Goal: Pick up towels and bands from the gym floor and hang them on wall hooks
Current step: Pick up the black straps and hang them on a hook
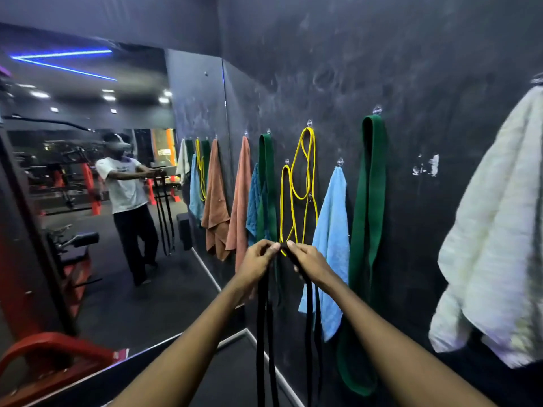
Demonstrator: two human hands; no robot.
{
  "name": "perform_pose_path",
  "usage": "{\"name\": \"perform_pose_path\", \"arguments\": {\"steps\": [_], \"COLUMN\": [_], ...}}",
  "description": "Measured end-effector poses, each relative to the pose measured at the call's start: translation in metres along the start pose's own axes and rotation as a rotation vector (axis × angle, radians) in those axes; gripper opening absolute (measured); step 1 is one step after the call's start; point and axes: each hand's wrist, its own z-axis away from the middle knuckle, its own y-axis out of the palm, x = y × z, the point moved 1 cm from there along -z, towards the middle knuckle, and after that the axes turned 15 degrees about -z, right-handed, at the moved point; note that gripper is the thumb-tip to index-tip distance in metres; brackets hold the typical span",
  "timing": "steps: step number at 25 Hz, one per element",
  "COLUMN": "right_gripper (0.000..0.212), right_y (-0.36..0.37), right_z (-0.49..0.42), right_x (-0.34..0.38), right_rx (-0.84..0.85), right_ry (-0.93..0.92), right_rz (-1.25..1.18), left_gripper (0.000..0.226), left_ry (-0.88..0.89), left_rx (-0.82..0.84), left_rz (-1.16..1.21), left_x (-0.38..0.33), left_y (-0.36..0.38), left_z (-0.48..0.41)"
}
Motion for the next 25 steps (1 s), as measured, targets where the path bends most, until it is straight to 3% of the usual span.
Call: {"name": "perform_pose_path", "arguments": {"steps": [7, 10, 14, 16, 20, 25], "right_gripper": [0.046, 0.041, 0.043, 0.041, 0.013, 0.012], "right_y": [0.022, 0.022, 0.023, 0.024, 0.019, 0.02], "right_z": [-0.176, -0.251, -0.322, -0.354, -0.409, -0.465], "right_x": [-0.031, -0.038, -0.036, -0.038, -0.048, -0.049], "right_rx": [-0.073, -0.115, -0.169, -0.195, -0.383, -0.645], "right_ry": [-0.067, -0.116, -0.144, -0.177, -0.32, -0.357], "right_rz": [-0.159, -0.216, -0.25, -0.168, 0.167, 0.26], "left_gripper": [0.008, 0.016, 0.008, 0.009, 0.013, 0.023], "left_ry": [-0.027, -0.005, 0.041, 0.063, 0.15, 0.282], "left_rx": [-0.025, -0.055, -0.056, -0.06, -0.011, 0.166], "left_rz": [0.241, 0.207, 0.226, 0.264, 0.321, 0.332], "left_x": [0.067, 0.086, 0.099, 0.111, 0.136, 0.165], "left_y": [-0.006, -0.011, -0.02, -0.02, -0.015, -0.004], "left_z": [-0.158, -0.231, -0.312, -0.351, -0.423, -0.508]}}
